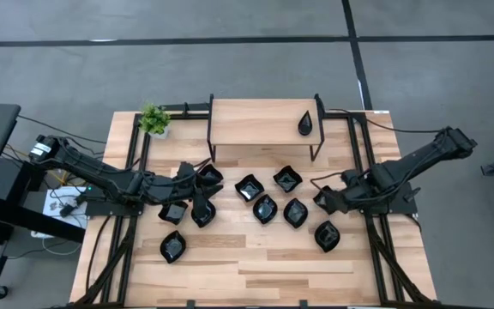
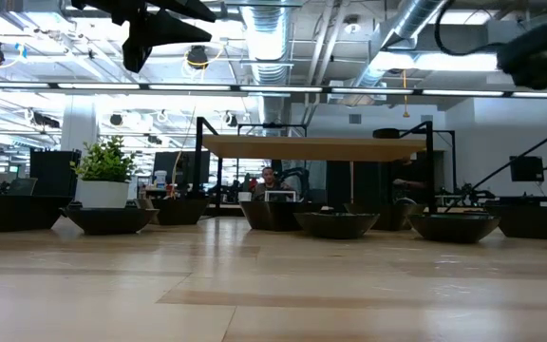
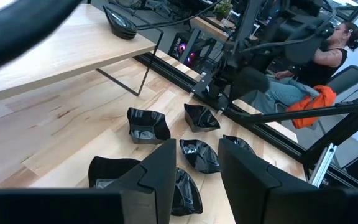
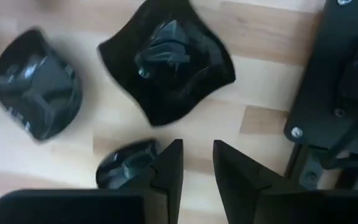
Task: Pick & Place Mini shaped plates
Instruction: Put the black plate on the shelf
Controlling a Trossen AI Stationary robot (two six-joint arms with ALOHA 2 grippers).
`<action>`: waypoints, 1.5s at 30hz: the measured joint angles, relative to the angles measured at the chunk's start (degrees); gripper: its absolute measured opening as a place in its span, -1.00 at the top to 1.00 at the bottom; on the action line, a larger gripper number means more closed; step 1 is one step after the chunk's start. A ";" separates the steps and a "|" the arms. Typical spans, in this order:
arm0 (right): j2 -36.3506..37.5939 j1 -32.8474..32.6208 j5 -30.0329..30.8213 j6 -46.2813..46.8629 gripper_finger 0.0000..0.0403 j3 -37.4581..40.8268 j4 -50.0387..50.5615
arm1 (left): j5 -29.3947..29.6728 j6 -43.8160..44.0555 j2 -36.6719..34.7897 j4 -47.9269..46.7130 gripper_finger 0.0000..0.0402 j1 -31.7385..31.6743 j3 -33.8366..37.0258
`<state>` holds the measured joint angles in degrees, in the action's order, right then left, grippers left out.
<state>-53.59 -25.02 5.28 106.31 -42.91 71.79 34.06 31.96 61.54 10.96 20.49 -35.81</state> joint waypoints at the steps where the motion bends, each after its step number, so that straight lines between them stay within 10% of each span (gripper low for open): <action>1: 0.33 0.04 0.29 0.93 0.59 1.10 -0.82 | 0.00 0.00 0.00 0.00 0.40 0.00 0.00; 22: -6.09 -3.82 -2.85 24.89 0.59 2.01 -8.16 | 1.75 -0.17 0.00 0.66 0.40 -0.02 0.00; 45: -15.08 1.32 -1.12 26.01 0.59 3.22 -16.20 | 2.28 -4.44 -4.09 -2.44 0.40 -0.68 0.00</action>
<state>-68.66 -23.70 4.16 132.32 -39.69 55.59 36.34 27.52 57.44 8.52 19.81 -35.81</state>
